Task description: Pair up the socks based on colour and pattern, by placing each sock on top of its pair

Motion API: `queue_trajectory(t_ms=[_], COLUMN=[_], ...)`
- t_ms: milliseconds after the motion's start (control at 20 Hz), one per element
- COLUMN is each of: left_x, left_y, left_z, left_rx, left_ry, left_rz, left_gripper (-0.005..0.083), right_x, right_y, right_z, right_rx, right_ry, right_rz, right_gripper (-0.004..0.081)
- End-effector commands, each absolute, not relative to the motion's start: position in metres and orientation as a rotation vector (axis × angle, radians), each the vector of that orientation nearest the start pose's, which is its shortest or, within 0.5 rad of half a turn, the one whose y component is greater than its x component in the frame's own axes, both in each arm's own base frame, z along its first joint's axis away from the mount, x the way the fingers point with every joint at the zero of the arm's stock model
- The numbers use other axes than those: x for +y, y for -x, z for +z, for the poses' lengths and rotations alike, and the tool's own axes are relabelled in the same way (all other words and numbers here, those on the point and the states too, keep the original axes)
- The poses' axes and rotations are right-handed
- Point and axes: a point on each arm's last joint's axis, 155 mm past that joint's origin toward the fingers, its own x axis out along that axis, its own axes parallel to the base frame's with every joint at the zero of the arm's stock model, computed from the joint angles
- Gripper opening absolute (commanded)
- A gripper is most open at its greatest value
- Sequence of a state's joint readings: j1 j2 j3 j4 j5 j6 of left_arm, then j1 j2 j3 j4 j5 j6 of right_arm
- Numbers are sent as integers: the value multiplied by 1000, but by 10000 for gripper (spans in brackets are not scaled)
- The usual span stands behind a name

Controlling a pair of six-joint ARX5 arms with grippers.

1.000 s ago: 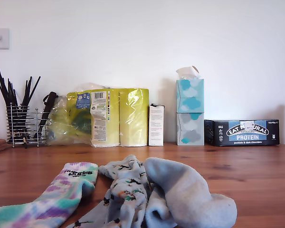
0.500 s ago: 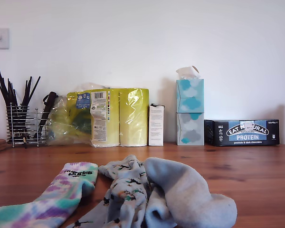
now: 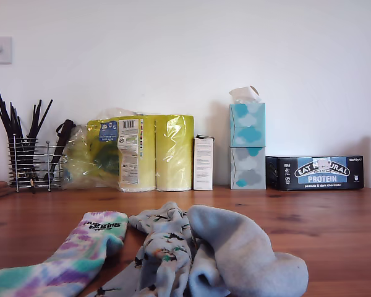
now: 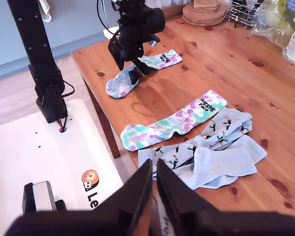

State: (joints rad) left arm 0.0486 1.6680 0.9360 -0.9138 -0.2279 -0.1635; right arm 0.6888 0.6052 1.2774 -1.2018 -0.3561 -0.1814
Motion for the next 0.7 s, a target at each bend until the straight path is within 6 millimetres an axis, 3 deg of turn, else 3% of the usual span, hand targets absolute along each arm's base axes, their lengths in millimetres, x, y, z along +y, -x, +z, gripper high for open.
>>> queue_trajectory(t_ms=[0, 150, 350, 500, 650], left_x=[47, 42, 30, -15, -65], left_y=[-231, -233, -249, -283, -321], left_z=[-21, -26, -8, 22, 57], left_rx=[1712, 1722, 1662, 1533, 1387], left_ry=[12, -8, -16, 75, 56], left_rz=[329, 272, 178, -35, -241], left_gripper=[509, -9, -23, -23, -23], right_x=[154, 154, 154, 156, 157], right_y=[-87, -87, -87, -88, -90], right_z=[333, 333, 333, 336, 340], right_rx=[446, 443, 441, 427, 408], right_ry=[254, 257, 257, 254, 251], right_rz=[1069, 1069, 1069, 1069, 1069], right_gripper=[-11, -11, -11, -11, -11])
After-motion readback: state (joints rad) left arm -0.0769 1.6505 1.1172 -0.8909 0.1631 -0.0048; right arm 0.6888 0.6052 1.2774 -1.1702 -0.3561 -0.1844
